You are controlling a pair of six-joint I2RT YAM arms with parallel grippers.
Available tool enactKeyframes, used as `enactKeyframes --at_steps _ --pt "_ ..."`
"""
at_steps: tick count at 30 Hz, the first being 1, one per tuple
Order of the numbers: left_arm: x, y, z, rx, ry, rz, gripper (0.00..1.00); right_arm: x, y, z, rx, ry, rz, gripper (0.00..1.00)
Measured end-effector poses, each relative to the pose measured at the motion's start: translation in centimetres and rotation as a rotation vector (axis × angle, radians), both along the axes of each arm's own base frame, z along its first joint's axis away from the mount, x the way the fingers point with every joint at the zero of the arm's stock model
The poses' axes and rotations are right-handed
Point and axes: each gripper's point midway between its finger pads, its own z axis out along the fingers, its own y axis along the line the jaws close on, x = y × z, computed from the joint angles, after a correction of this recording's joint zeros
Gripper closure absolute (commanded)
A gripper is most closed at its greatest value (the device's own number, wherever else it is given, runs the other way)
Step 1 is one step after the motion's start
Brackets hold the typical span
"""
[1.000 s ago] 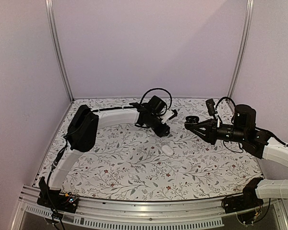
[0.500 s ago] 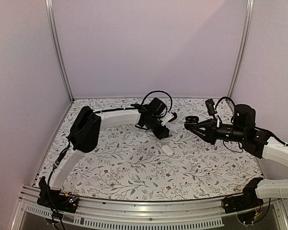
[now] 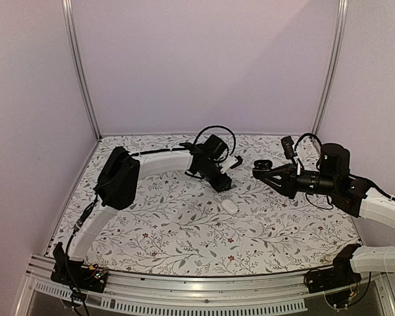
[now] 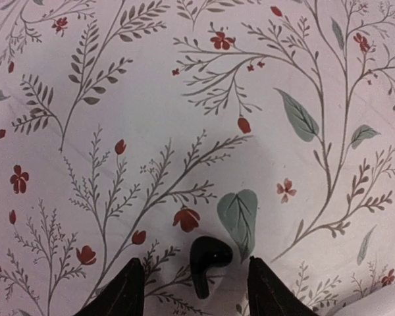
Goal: Insert the wireless bluetooth earbuds into the charging case
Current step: Move the right earbud to the center of the board.
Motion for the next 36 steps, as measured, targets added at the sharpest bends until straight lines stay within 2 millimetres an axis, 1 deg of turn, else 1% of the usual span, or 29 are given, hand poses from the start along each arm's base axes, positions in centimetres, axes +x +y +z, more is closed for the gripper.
enactKeyframes --at_steps 5,18,25,33,36 --pt "-0.2 0.2 -0.1 0.002 0.014 -0.003 0.48 0.0 0.0 0.1 0.001 -0.002 0.0 1.0" --pt "0.8 -0.5 0.0 -0.003 -0.003 -0.019 0.62 0.0 0.0 0.1 0.001 -0.002 0.0 1.0" --pt "0.8 -0.5 -0.2 0.005 -0.005 -0.029 0.66 0.0 0.0 0.1 0.001 -0.002 0.0 1.0" --pt "0.9 -0.5 -0.2 0.008 -0.013 -0.036 0.77 0.0 0.0 0.1 0.001 -0.002 0.0 1.0" --pt "0.9 -0.5 -0.2 0.013 -0.016 -0.04 0.8 0.0 0.0 0.1 0.001 -0.002 0.0 1.0"
